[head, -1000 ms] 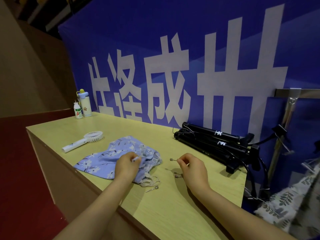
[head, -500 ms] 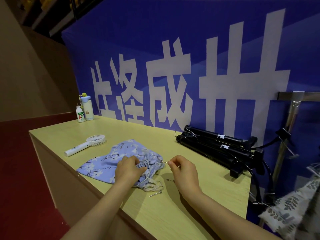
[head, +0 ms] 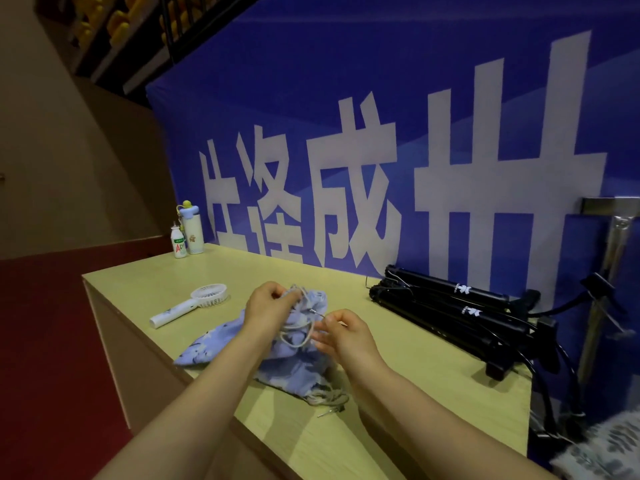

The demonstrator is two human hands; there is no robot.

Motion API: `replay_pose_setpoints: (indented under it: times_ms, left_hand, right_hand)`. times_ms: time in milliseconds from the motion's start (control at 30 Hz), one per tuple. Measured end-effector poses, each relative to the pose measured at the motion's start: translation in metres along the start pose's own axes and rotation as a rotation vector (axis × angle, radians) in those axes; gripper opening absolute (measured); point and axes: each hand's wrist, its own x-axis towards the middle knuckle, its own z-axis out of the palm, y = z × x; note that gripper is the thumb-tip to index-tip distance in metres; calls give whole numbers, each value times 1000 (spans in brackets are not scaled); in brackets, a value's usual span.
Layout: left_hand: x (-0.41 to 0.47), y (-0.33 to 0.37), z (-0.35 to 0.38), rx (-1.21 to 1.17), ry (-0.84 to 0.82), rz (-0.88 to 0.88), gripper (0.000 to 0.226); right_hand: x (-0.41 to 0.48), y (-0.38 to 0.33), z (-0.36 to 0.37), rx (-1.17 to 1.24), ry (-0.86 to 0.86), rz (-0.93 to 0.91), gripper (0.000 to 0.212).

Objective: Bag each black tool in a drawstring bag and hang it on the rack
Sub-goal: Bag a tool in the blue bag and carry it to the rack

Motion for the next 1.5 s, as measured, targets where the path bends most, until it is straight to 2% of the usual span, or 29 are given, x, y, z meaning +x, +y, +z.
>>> replay_pose_setpoints:
  times_ms: [133,200,333,367,467,633,667,767,833,1033,1100,1167,1267,1367,1433,1500]
  left_hand:
    - [-10,-4,6,-78,-154,-96,28]
    - [-12,-11,7,-56,-158,-121,26]
    - [-14,-10,4,9,-34,-127,30]
    - [-14,-7,2,11,3,-127,30]
    - [-11,3,-7,6,109,-97,28]
    - [-11,28,-48,64,268,28,26]
    - [-13,35,-59,88,290,70,24]
    - [-20,50,-88,214,335,207,16]
    - [-26,58,-107,277,356,275,14]
    - [-39,81,-146,296,444,337,11]
    - [-40,85,-161,355,510,309,10]
    - [-40,85,-175,378,607,202,14]
    - [-41,71,-186,236,621,38,13]
    - [-38,54,-186,25,513,-105,27]
    - [-40,54,-181,-173,378,-168,34]
    - [-46,59,-175,-320,230,-227,37]
  right_hand:
    - [10,1,13,99,-20,30,26]
    - [10,3,10,107,4,39,25]
    - [17,7,-2,-222,176,-121,26]
    - [17,3,-2,-271,175,-176,26]
    - [15,-10,6,-329,15,-301,23]
    - [5,-26,30,-583,-246,-508,23]
    - [2,-29,36,-585,-245,-550,20]
    - [-8,-48,55,-523,-79,-730,18]
    - [-15,-63,70,-526,-35,-820,17]
    - [-43,-88,106,-713,-246,-846,17]
    - [-50,-89,109,-783,-269,-836,17]
    - [-55,-87,107,-894,-262,-807,16]
    - [-58,-83,98,-1114,-268,-807,11]
    - [-61,-84,92,-1296,-253,-857,17]
    - [-62,-86,89,-1309,-236,-861,21]
    - [-61,-88,87,-1237,-241,-848,12]
